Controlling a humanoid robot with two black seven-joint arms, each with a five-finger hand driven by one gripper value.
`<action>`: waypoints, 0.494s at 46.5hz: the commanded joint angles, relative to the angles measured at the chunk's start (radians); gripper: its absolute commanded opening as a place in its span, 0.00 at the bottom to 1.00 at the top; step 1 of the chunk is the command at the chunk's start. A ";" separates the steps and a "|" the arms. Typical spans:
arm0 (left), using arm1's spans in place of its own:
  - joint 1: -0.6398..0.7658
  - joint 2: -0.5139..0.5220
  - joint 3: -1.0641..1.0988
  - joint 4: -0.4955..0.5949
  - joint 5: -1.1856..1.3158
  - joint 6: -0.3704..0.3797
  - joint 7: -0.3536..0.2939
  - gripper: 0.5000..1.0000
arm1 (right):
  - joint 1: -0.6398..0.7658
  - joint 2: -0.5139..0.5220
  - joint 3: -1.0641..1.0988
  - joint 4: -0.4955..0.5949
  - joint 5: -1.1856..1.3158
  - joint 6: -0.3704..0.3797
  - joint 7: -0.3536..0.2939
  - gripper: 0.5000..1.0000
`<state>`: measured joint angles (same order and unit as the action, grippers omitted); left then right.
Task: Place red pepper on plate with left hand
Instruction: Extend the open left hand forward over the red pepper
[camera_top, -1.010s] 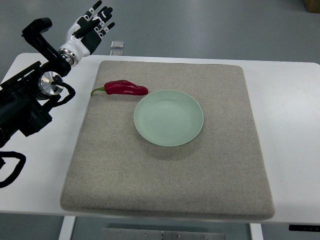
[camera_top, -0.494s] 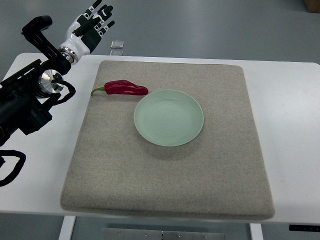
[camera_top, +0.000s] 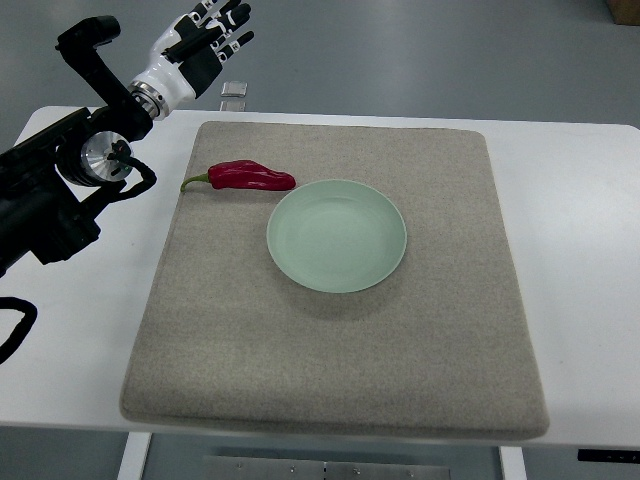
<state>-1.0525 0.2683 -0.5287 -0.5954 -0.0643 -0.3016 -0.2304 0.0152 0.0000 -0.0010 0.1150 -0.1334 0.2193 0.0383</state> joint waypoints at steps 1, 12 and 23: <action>-0.014 0.002 0.012 -0.033 0.076 0.001 0.000 0.98 | 0.000 0.000 0.001 0.000 0.000 0.000 0.000 0.86; -0.023 0.029 0.072 -0.070 0.276 -0.004 0.000 0.98 | 0.000 0.000 -0.001 0.000 0.000 0.000 0.000 0.86; -0.020 0.040 0.087 -0.076 0.287 -0.014 0.000 0.98 | -0.001 0.000 -0.001 0.000 0.000 0.000 0.000 0.86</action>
<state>-1.0752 0.3081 -0.4455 -0.6690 0.2224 -0.3155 -0.2299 0.0151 0.0000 -0.0013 0.1150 -0.1335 0.2194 0.0383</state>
